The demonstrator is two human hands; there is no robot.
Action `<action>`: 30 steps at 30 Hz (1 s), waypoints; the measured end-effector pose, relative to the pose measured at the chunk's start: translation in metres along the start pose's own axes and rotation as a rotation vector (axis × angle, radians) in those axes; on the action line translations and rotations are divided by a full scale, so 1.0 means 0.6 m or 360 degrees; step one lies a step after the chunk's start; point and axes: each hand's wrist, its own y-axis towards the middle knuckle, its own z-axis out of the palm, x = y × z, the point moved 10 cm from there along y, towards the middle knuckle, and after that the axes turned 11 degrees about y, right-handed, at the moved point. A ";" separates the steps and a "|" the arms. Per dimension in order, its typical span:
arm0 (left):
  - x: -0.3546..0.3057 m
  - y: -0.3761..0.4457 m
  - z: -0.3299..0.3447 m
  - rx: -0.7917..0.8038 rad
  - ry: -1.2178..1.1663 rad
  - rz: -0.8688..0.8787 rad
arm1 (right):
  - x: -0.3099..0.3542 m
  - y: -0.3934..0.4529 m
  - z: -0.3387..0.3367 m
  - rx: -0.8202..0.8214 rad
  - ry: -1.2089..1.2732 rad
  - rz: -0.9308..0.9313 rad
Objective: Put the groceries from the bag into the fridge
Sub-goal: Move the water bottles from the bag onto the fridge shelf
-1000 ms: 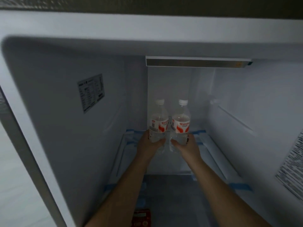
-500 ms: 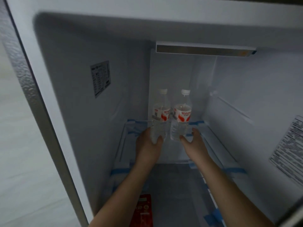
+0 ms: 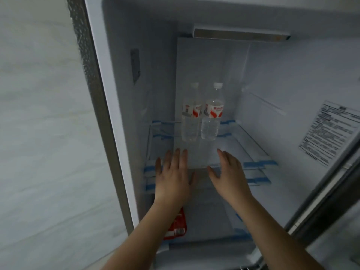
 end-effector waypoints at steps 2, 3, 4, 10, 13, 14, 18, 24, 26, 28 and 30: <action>-0.003 -0.020 -0.009 0.0087 0.0032 0.0034 | 0.003 -0.027 0.001 0.0017 -0.0137 -0.0046; -0.006 -0.030 -0.006 0.0158 0.0076 0.0059 | 0.005 -0.041 0.000 0.0022 -0.0192 -0.0074; -0.009 -0.041 -0.005 0.0211 0.0115 0.0084 | 0.007 -0.054 -0.002 0.0028 -0.0237 -0.0094; -0.022 -0.095 -0.035 0.0189 0.0173 0.0119 | 0.011 -0.123 -0.011 0.0070 -0.0352 -0.0185; -0.044 -0.123 -0.058 0.0184 0.0180 0.0117 | 0.009 -0.152 -0.017 0.0112 -0.0336 -0.0211; -0.053 -0.134 -0.064 0.0188 0.0185 0.0121 | 0.008 -0.162 -0.022 0.0115 -0.0338 -0.0223; -0.080 -0.187 -0.067 0.0342 0.0190 0.0066 | -0.007 -0.210 -0.043 0.0144 -0.0355 -0.0260; -0.116 -0.314 -0.083 0.0479 0.0210 -0.0084 | -0.052 -0.296 -0.041 0.0324 -0.0356 -0.0299; -0.105 -0.362 -0.092 0.0522 0.0279 -0.0190 | -0.048 -0.328 -0.036 0.0381 -0.0336 -0.0338; -0.089 -0.409 -0.098 0.0604 0.0352 -0.0281 | -0.039 -0.360 -0.026 0.0459 -0.0318 -0.0378; -0.074 -0.451 -0.107 0.0651 0.0459 -0.0319 | -0.024 -0.389 -0.014 0.0548 -0.0312 -0.0429</action>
